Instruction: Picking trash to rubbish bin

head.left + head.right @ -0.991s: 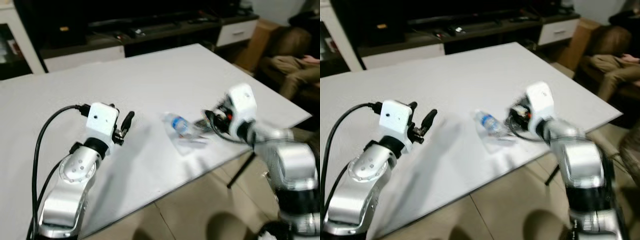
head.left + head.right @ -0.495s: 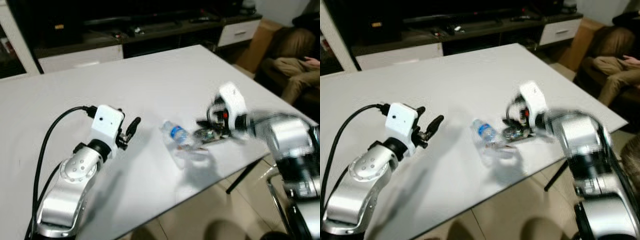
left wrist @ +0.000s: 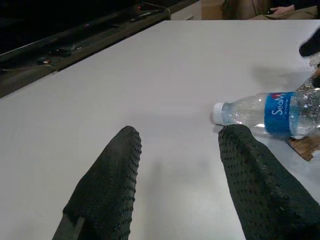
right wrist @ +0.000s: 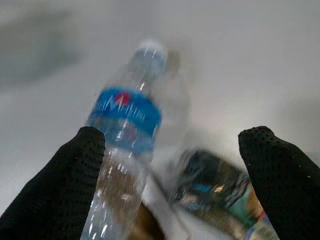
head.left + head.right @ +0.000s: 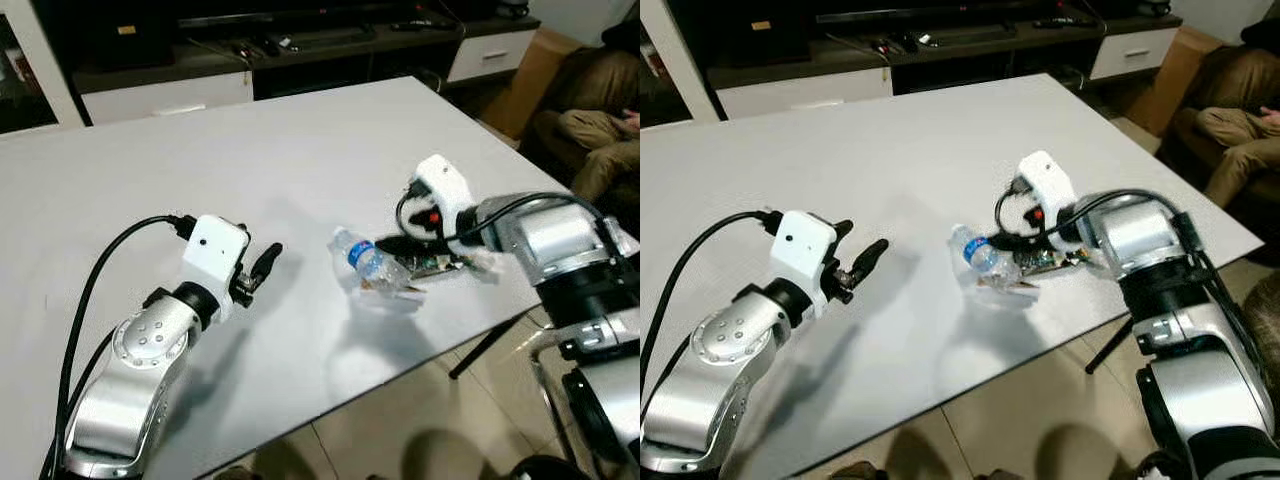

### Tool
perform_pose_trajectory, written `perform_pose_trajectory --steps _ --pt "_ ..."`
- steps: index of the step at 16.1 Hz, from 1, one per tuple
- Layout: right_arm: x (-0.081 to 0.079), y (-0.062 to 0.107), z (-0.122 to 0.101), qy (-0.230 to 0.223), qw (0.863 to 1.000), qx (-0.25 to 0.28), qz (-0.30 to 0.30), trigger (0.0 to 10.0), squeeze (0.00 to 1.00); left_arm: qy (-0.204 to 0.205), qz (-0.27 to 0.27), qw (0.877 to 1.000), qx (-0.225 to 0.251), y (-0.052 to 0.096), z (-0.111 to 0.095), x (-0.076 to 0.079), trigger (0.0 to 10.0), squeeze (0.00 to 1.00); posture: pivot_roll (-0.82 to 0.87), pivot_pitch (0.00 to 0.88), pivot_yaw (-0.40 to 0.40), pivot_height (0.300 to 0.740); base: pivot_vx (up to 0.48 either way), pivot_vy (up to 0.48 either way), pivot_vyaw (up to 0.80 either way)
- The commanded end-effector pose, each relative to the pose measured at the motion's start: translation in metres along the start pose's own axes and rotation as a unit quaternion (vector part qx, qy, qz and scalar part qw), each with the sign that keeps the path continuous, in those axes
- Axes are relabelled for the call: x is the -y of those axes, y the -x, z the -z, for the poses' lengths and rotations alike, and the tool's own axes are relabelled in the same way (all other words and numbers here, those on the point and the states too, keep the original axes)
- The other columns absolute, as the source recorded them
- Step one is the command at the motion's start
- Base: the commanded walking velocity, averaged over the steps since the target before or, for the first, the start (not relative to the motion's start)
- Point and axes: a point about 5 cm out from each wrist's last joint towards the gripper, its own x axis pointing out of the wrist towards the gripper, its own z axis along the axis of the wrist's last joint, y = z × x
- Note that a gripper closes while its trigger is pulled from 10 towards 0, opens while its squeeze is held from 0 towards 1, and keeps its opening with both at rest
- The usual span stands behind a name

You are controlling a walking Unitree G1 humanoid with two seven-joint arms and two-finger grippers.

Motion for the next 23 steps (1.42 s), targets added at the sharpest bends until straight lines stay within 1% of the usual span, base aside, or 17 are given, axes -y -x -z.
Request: perform_pose_trajectory --steps 1,2,3,4,5,7,9,10,11,12,14,15,18,21,23 --pt "0.003 0.004 -0.005 0.017 1.0 -0.018 0.004 10.0 1.0 0.0 0.008 1.0 0.006 -0.002 -0.005 -0.001 10.0 0.0 -0.02 0.091 -0.086 0.74 0.0 0.0 0.0" --pt "0.004 0.002 -0.004 0.022 0.999 -0.032 0.007 10.0 1.0 -0.003 0.01 1.0 0.006 -0.002 -0.004 -0.001 10.0 0.0 -0.02 0.092 -0.085 0.74 0.0 0.0 0.0" --pt "0.005 0.001 -0.003 0.025 0.999 -0.045 0.01 10.0 0.81 -0.005 0.012 1.0 0.006 -0.002 -0.005 -0.001 10.0 0.0 -0.02 0.092 -0.085 0.74 0.0 0.0 0.0" --pt "0.005 0.001 -0.002 0.025 0.998 -0.05 0.013 10.0 0.81 -0.004 0.012 1.0 0.007 -0.002 -0.005 -0.001 10.0 0.0 -0.02 0.096 -0.081 0.74 0.0 0.0 0.0" --pt "0.002 -0.002 -0.003 0.02 0.998 -0.058 0.008 10.0 0.0 -0.006 0.013 1.0 0.007 -0.002 -0.005 -0.001 10.0 0.0 -0.03 0.096 -0.074 0.74 0.0 0.0 0.0" --pt "-0.001 -0.008 -0.005 0.01 0.999 -0.053 0.002 10.0 0.0 -0.008 0.017 1.0 0.007 -0.003 -0.005 -0.001 10.0 0.0 -0.03 0.096 -0.074 0.74 0.0 0.0 0.0" --pt "-0.004 -0.01 -0.012 0.003 0.999 -0.036 -0.003 10.0 0.0 -0.008 0.015 1.0 0.009 -0.003 -0.006 -0.001 10.0 0.0 -0.02 0.1 -0.077 0.74 0.0 0.0 0.0" --pt "-0.005 -0.009 -0.018 -0.002 1.0 -0.026 -0.004 10.0 0.0 -0.007 0.014 1.0 0.01 -0.003 -0.007 -0.001 10.0 0.0 -0.01 0.101 -0.082 0.74 0.0 0.0 0.0" --pt "-0.007 -0.006 -0.025 -0.006 1.0 -0.014 -0.021 10.0 0.0 -0.006 0.011 1.0 0.01 -0.002 -0.006 -0.002 10.0 0.0 -0.01 0.101 -0.084 0.74 0.0 0.0 0.0" --pt "-0.009 -0.004 -0.026 0.003 0.999 -0.017 -0.03 10.0 0.0 -0.005 0.009 1.0 0.009 -0.001 -0.006 -0.003 10.0 0.0 -0.01 0.1 -0.088 0.74 0.0 0.0 0.0" --pt "-0.009 -0.007 -0.018 0.017 0.999 -0.041 -0.026 10.0 0.0 -0.005 0.009 1.0 0.008 -0.001 -0.005 -0.003 10.0 0.0 -0.01 0.102 -0.089 0.74 0.0 0.0 0.0" --pt "-0.007 -0.01 -0.009 0.027 0.998 -0.061 -0.011 10.0 0.0 -0.005 0.01 1.0 0.007 -0.001 -0.005 -0.002 10.0 0.0 -0.01 0.102 -0.089 0.74 0.0 0.0 0.0" --pt "-0.005 -0.022 0.015 0.027 0.994 -0.101 0.02 10.0 0.0 -0.004 0.012 1.0 0.008 -0.002 -0.005 -0.001 10.0 0.0 -0.01 0.105 -0.083 0.74 0.0 0.0 0.0" --pt "-0.01 -0.028 0.022 0.016 0.995 -0.099 0.015 10.0 0.0 -0.004 0.014 1.0 0.008 -0.002 -0.006 -0.001 10.0 0.0 -0.01 0.106 -0.083 0.74 0.0 0.0 0.0" --pt "-0.012 -0.03 0.018 0.013 0.996 -0.085 0.015 10.0 0.0 -0.005 0.013 1.0 0.009 -0.002 -0.006 -0.001 10.0 0.0 -0.01 0.11 -0.079 0.74 0.0 0.0 0.0"
